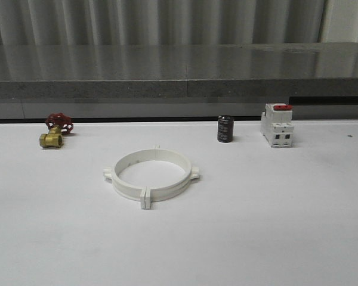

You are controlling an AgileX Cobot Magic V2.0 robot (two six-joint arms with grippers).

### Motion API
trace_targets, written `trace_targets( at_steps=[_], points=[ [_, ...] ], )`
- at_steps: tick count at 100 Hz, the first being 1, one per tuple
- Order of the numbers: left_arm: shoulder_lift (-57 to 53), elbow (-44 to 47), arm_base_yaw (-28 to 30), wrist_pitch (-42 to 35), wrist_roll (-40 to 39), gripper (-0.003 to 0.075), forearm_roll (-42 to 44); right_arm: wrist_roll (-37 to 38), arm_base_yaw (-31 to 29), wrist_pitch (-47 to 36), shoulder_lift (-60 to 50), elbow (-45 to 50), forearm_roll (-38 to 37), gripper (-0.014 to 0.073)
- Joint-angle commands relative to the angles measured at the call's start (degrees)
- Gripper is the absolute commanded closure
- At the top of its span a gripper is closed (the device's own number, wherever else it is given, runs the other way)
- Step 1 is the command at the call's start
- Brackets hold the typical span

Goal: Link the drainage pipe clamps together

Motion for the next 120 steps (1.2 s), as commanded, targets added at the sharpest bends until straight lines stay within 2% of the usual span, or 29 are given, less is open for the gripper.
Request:
trace_targets(
  at_steps=[1,22,48,64,71,90,120],
  points=[
    [0.5,-1.5,0.1,-4.1,0.0,0.074,-0.9,-0.5,-0.3,-2.9,-0.2,-1.2,-1.8,0.0662],
    [0.5,-1.5,0.1,-4.1,0.0,0.074,-0.9,-0.5,-0.3,-3.3,-0.6,-1.1,-3.1,0.0662],
    [0.5,-1.5,0.1,-4.1,0.0,0.074,-0.9,-0.5,-0.6,-10.5,-8.1,3.9,-3.8,0.0662],
    [0.5,-1.5,0.1,-4.1,0.0,0.074,-0.9,-1.1,-4.9,-15.1,-13.5,8.9,-0.9,0.0662],
    [0.5,-1.5,0.1,-4.1,0.0,0.074,-0.9,-4.4,-7.1,-18.4,-16.1,11.8,1.8,0.0662],
    [0.5,-1.5,0.1,-4.1,0.0,0.074,-0.9,-19.4,-11.6,-28.8,-22.9,20.6,13.5,0.0662],
    [0.5,-1.5,0.1,-4.1,0.0,0.074,-0.9,-19.9,-11.5,-41.1,-32.1,32.4,14.1,0.0662]
  ],
)
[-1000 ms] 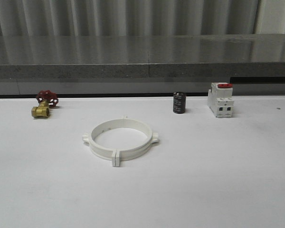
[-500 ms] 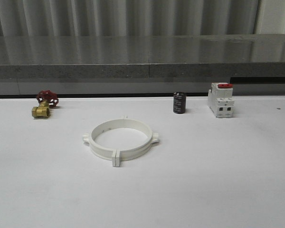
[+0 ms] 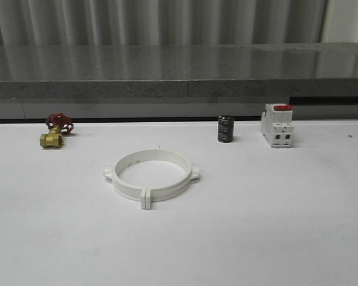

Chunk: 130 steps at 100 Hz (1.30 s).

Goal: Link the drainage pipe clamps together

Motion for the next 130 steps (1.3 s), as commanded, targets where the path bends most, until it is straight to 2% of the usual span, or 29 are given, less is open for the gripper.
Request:
trace_targets(
  at_steps=[1,36,53,130],
  points=[
    [0.5,-1.5,0.1,-4.1,0.0,0.074,-0.9,-0.9,-0.1,-9.2,-2.4,1.2,0.2,0.0662],
    [0.5,-1.5,0.1,-4.1,0.0,0.074,-0.9,-0.9,-3.4,-13.7,-9.9,8.1,0.5,0.0662],
    [0.5,-1.5,0.1,-4.1,0.0,0.074,-0.9,-0.9,-3.7,-19.8,-10.5,11.1,0.5,0.0662],
    [0.5,-1.5,0.1,-4.1,0.0,0.074,-0.9,-0.9,-4.1,-20.0,-10.5,11.0,0.5,0.0662]
  ],
)
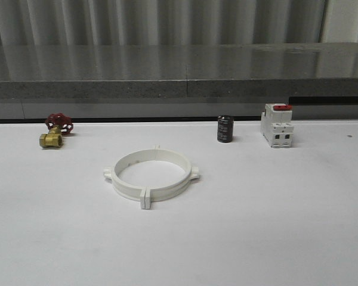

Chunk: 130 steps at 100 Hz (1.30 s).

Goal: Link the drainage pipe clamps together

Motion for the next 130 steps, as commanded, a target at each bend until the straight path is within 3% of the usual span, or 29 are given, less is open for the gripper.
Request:
trace_targets(
  at_steps=[1,70,112,130],
  points=[
    [0.5,-1.5,0.1,-4.1,0.0,0.074,-0.9,-0.5,-0.3,-4.4,-1.1,-0.9,-0.1,0.0662],
    [0.5,-1.5,0.1,-4.9,0.0,0.074,-0.9,-0.5,-0.3,-4.4,-1.1,-0.9,-0.1,0.0662],
    [-3.1,6.0,0.1,-21.6,-1.0,0.074,3.1,-0.5,-0.3,-4.4,-1.1,-0.9,-0.1,0.0662],
    [-8.6,13.7,0.1,-26.5,-14.1,0.074,12.2,-0.5,-0.3,-4.4,-1.1,-0.9,-0.1,0.0662]
  ],
)
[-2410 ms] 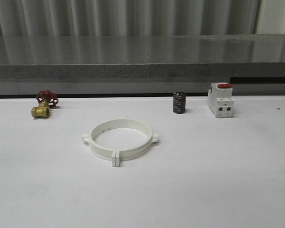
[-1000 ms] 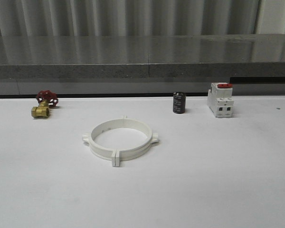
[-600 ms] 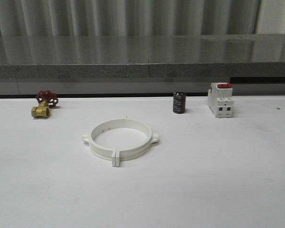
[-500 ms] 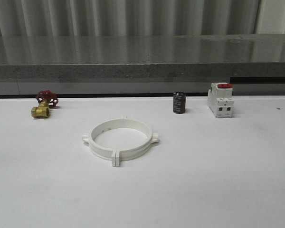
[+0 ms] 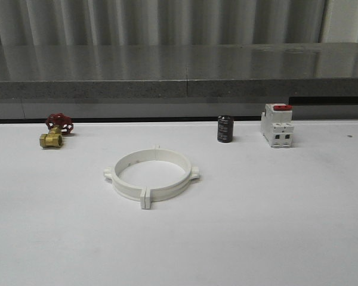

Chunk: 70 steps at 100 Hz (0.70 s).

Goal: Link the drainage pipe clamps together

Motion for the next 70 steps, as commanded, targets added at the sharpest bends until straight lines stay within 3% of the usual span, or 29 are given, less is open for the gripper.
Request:
trace_targets(
  at_steps=[1,35,70],
  points=[
    [-1.9,2.0,0.1,-7.1,-6.3,0.074,3.4,-0.5,-0.3,-4.4,-1.1,-0.9,-0.1,0.0662],
    [-6.6,12.9,-1.1,-17.8,-6.3,0.074,3.7,-0.5,-0.3,-4.4,-1.1,-0.9,-0.1,0.0662],
    [-6.6,15.6,-5.2,-22.2,-6.3,0.074,4.3,-0.5,-0.3,-4.3,-1.1,-0.9,-0.1,0.0662]
  ],
)
